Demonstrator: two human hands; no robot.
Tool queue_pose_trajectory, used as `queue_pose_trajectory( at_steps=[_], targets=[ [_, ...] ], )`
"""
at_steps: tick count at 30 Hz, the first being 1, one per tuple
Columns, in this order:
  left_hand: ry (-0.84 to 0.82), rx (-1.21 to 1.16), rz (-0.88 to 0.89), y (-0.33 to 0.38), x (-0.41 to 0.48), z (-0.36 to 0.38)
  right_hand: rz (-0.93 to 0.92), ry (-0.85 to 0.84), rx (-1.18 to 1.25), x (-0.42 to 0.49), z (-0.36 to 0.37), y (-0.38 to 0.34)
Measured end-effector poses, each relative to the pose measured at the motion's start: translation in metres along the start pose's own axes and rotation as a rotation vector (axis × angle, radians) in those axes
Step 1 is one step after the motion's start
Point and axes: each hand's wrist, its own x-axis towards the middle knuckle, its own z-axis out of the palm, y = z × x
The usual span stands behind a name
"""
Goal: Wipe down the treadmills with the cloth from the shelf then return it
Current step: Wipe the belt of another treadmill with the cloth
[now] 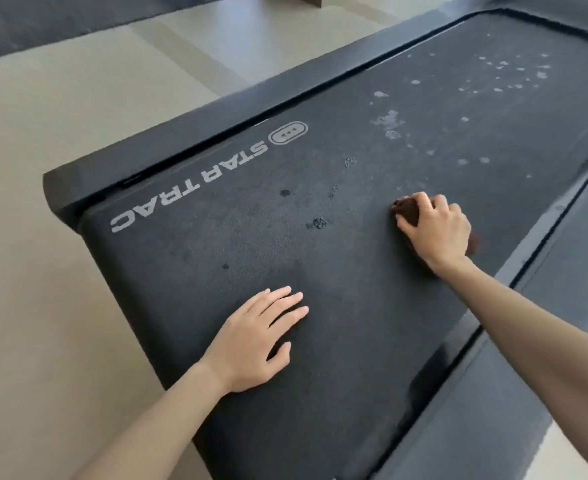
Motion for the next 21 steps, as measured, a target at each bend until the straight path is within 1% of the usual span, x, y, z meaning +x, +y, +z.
queue_pose_trajectory(
  at_steps=[1, 2, 5, 6, 8, 11, 12, 14, 16, 18, 21],
  targets=[
    [-0.013, 0.015, -0.01, 0.002, 0.0, -0.003, -0.016, 0.007, 0.03, -0.01, -0.002, -0.009],
    [-0.029, 0.035, -0.021, 0.005, 0.001, -0.006, -0.075, 0.011, 0.058, -0.023, -0.004, -0.023],
    [-0.057, 0.123, -0.057, 0.016, 0.0, -0.015, -0.375, -0.04, 0.127, -0.071, -0.009, -0.075],
    [-0.074, 0.144, -0.101, 0.023, -0.002, -0.017, -0.448, -0.06, 0.14, -0.082, -0.009, -0.087],
    [-0.07, 0.142, -0.288, 0.046, -0.005, -0.011, -0.514, -0.097, 0.146, -0.087, -0.01, -0.094],
    [0.019, 0.034, -0.67, 0.094, 0.011, 0.011, -0.555, -0.098, 0.126, -0.07, -0.008, -0.061],
    [0.019, 0.036, -0.772, 0.108, 0.019, 0.019, -0.543, -0.083, 0.126, -0.062, -0.008, -0.044],
    [-0.028, 0.14, -0.871, 0.125, 0.03, 0.03, -0.483, -0.045, 0.135, -0.036, -0.004, -0.005],
    [-0.013, 0.196, -0.887, 0.126, 0.033, 0.035, -0.371, -0.027, 0.115, -0.002, 0.0, 0.031],
    [0.0, 0.178, -0.872, 0.124, 0.03, 0.037, -0.225, -0.03, 0.095, 0.022, 0.004, 0.054],
    [-0.028, 0.175, -0.859, 0.122, 0.03, 0.038, -0.095, -0.042, 0.091, 0.017, 0.004, 0.046]
  ],
)
